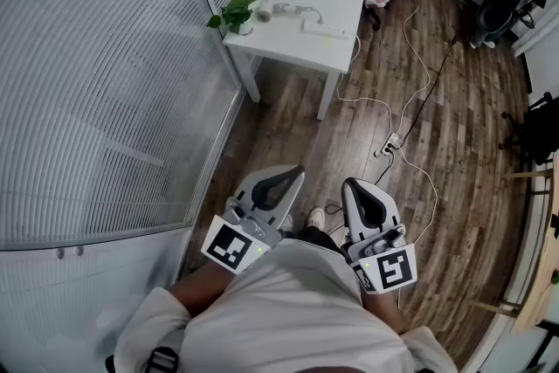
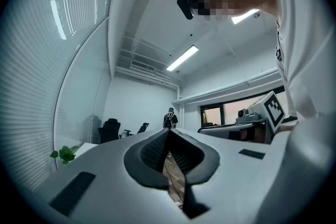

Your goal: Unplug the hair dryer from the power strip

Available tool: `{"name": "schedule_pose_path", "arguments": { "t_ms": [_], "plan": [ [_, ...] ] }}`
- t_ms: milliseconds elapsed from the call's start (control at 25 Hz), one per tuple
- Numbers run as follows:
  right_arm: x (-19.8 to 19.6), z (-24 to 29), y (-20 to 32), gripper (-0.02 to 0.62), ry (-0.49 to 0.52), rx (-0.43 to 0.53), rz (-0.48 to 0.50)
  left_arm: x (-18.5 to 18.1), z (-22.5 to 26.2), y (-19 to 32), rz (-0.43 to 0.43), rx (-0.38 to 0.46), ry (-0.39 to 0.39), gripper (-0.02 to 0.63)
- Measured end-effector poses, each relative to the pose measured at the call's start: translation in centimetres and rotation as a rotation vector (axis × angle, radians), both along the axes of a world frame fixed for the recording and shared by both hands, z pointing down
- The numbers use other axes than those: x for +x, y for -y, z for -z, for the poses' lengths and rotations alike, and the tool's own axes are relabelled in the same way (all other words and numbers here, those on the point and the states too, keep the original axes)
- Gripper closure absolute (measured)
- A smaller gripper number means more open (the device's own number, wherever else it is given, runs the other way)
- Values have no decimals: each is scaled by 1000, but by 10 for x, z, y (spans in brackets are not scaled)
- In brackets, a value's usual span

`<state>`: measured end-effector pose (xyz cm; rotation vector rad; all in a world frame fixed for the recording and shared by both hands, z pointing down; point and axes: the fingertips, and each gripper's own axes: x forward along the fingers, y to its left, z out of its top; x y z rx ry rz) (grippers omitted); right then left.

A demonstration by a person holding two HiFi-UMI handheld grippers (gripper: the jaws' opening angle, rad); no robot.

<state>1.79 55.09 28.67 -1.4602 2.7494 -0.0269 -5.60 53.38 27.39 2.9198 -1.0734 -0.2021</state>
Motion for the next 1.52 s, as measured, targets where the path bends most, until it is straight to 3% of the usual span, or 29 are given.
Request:
{"name": "schedule_pose_path", "arguments": {
  "t_ms": [880, 1200, 1520],
  "plan": [
    [-44, -7, 18, 561, 28, -13, -18, -42, -18, 13, -51, -40, -5, 577],
    [-37, -9, 41, 561, 27, -4, -20, -33, -21, 34, -49, -37, -12, 577],
    [-14, -12, 99, 561, 21, 0, -26, -13, -24, 91, -39, -38, -11, 577]
  ]
}}
